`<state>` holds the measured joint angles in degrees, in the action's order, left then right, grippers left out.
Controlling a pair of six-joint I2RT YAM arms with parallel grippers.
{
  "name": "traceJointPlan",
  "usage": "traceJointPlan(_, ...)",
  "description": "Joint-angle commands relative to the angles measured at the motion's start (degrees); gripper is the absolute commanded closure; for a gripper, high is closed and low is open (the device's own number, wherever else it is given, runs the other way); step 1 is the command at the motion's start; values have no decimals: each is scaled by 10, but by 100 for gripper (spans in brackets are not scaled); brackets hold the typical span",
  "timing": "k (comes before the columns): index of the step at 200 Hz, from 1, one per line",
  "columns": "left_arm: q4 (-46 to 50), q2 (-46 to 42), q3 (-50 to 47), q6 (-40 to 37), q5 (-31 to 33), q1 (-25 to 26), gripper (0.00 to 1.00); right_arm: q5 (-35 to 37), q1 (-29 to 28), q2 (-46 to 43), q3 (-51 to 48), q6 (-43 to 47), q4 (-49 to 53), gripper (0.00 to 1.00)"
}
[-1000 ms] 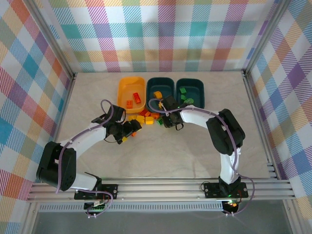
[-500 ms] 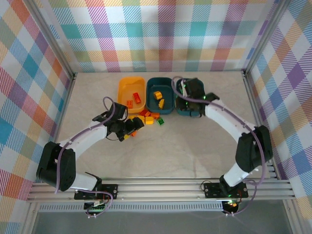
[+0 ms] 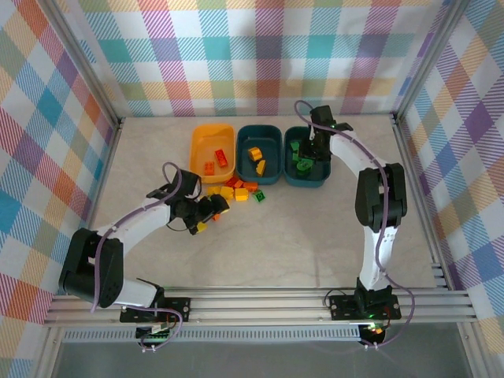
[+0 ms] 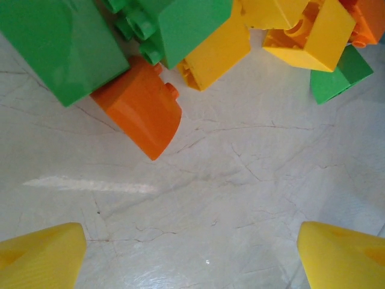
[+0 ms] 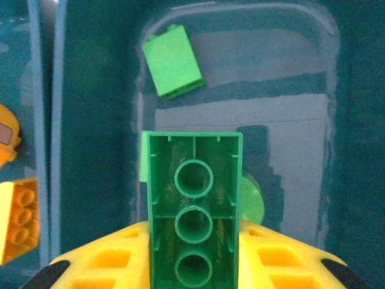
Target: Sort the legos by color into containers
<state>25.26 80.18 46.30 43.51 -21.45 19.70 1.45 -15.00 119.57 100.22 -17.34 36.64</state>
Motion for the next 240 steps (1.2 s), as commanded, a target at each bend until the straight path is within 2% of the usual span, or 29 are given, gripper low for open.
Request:
traceJointPlan(1, -6, -6, 3, 6, -12, -5, 9, -23, -2, 18, 42, -3, 25, 68)
traceJointPlan(40, 0, -3, 17, 6, -10, -5, 9, -17, -2, 33, 74, 5, 47, 59)
traceJointPlan(70, 4, 2, 21, 2, -10, -5, 9, -5, 0, 26, 79, 8, 53, 46)
traceJointPlan(92, 6, 0, 21, 0, -8, -6, 9, -3, -1, 9, 68, 3, 56, 46)
traceJointPlan(109, 12, -9, 18, -4, 7, -15, 9, -16, -10, -47, 6, -12, 16, 49)
traceJointPlan(123, 12, -23, 9, -4, 14, -33, 9, -22, -41, -111, -74, -21, -40, 49)
traceJointPlan(137, 12, -36, -1, -3, 17, -58, 9, 8, -93, -161, -139, -17, -80, 49)
traceJointPlan(160, 17, -53, -12, 1, 21, -99, 8, 58, -178, -193, -215, -1, -128, 45)
traceJointPlan(173, 19, -63, -17, 2, 18, -122, 8, 85, -214, -189, -237, 6, -143, 39)
traceJointPlan(199, 18, -77, -22, 4, 2, -153, 6, 89, -255, -148, -241, 52, -157, 32)
traceJointPlan(240, 14, -82, -31, 6, -22, -158, 6, 101, -267, -82, -204, 79, -138, 24)
